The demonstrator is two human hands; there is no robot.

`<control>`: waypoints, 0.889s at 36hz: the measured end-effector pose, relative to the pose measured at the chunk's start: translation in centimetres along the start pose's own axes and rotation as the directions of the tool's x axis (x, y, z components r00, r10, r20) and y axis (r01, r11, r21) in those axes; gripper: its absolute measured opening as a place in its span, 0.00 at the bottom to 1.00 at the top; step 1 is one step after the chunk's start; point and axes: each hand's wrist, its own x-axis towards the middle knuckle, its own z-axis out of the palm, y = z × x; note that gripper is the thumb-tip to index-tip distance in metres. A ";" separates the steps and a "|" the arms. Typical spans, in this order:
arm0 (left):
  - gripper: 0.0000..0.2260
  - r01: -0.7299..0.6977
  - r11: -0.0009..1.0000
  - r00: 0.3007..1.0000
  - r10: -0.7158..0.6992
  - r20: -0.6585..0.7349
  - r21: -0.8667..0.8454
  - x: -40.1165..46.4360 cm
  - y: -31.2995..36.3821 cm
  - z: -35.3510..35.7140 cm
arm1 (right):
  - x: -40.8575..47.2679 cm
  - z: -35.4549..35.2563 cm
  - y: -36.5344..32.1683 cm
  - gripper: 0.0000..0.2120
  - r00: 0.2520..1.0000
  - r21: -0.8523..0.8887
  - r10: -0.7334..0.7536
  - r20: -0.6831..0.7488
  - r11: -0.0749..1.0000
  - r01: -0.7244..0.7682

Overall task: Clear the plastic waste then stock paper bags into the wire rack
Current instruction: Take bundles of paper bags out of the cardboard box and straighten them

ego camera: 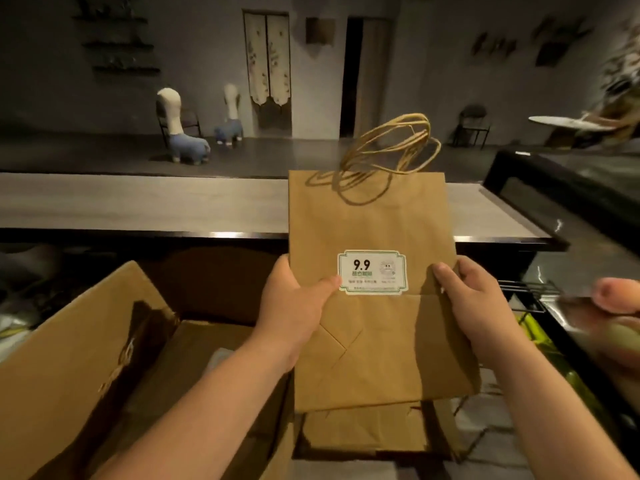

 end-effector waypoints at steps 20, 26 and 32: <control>0.26 0.084 0.487 0.987 -0.158 -0.007 0.869 -1.5 -8.4 6.5 | -1.8 -1.7 11.7 0.08 0.973 -0.101 0.229 0.036 0.969 -0.224; 0.27 0.255 0.557 0.951 -0.294 -0.100 0.790 -0.8 -11.6 6.9 | -1.2 -0.2 13.3 0.08 0.976 -0.255 0.218 0.030 0.945 -0.203; 0.32 0.388 0.646 0.919 -0.328 -0.220 0.657 1.5 -13.7 7.3 | 0.5 1.9 13.6 0.14 0.951 -0.308 0.302 0.069 0.913 -0.268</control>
